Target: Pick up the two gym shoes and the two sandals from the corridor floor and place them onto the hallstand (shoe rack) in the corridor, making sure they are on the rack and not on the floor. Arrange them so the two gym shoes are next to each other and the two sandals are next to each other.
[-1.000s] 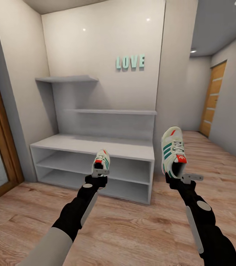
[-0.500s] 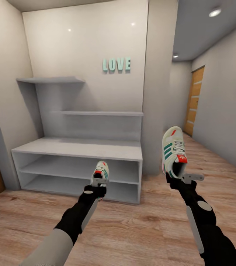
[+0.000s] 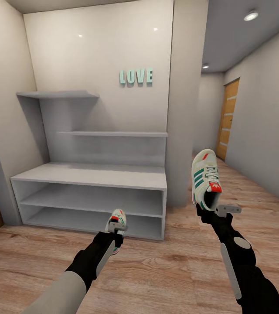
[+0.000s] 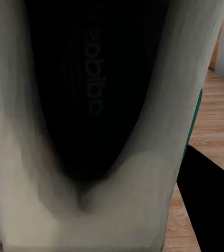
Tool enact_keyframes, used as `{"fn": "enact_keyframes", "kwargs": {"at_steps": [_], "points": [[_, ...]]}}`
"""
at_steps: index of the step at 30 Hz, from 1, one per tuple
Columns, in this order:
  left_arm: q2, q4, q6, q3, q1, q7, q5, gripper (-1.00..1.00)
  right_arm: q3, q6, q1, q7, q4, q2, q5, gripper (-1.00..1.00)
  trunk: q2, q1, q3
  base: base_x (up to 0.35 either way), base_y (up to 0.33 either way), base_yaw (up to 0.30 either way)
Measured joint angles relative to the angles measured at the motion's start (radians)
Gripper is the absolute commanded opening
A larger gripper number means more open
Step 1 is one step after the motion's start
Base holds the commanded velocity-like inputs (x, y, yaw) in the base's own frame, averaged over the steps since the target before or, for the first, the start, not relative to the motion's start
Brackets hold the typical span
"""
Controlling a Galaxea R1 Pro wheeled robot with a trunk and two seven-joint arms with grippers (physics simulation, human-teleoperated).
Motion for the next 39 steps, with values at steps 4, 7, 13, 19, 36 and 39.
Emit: {"fn": "enact_keyframes", "kwargs": {"at_steps": [4,7,13,19,36,39], "points": [[0.000,-0.001,-0.001,0.000,0.000,0.001,0.000,-1.00,-0.001,0.047,0.000,0.000,0.000,0.000,0.000,-1.00,0.000,0.000,0.000,0.000,0.000,0.000],[0.000,-0.003,-0.001,0.000,0.000,0.000,-0.001,-1.00,-0.002,0.158,0.000,0.000,0.001,-0.001,0.000,-1.00,0.000,0.000,0.000,0.000,0.000,0.000],[0.000,-0.021,0.005,0.000,-0.004,0.003,-0.004,-1.00,-0.006,0.316,0.000,0.000,-0.001,-0.003,0.001,-1.00,0.000,0.000,0.000,0.000,0.000,0.000],[0.000,-0.082,0.035,-0.001,-0.012,0.005,-0.007,-1.00,-0.007,0.351,0.000,0.000,-0.002,-0.003,0.000,-1.00,0.000,0.000,0.000,0.000,0.000,-0.019],[0.002,-0.100,0.111,-0.006,-0.014,0.006,-0.008,-1.00,-0.007,0.357,0.000,0.000,-0.002,-0.003,0.002,-1.00,-0.014,0.008,-0.008,0.000,0.000,-0.155],[0.002,-0.100,0.111,-0.005,-0.014,0.006,-0.008,-1.00,-0.007,0.357,0.000,0.000,-0.002,-0.003,0.002,-1.00,-0.015,0.009,-0.024,0.000,0.000,-0.003]]}}
